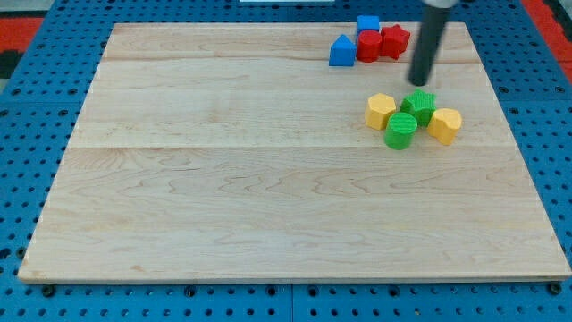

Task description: Push the red star into the blue cube

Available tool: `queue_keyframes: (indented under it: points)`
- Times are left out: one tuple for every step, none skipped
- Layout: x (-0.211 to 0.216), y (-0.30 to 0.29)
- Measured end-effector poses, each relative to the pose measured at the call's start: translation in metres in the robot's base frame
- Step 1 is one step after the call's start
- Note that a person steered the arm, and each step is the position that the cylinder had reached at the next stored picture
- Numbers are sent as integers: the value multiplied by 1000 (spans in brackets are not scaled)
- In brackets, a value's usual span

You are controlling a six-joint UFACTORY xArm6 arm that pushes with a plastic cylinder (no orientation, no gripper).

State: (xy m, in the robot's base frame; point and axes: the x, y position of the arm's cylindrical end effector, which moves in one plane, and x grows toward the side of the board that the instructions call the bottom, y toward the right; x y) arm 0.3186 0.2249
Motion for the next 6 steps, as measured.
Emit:
queue_keyframes:
  points:
    - [-19,49]
    - [-41,51]
    - [-56,51]
    - [-64,51]
    - [-67,46]
    - [-67,11]
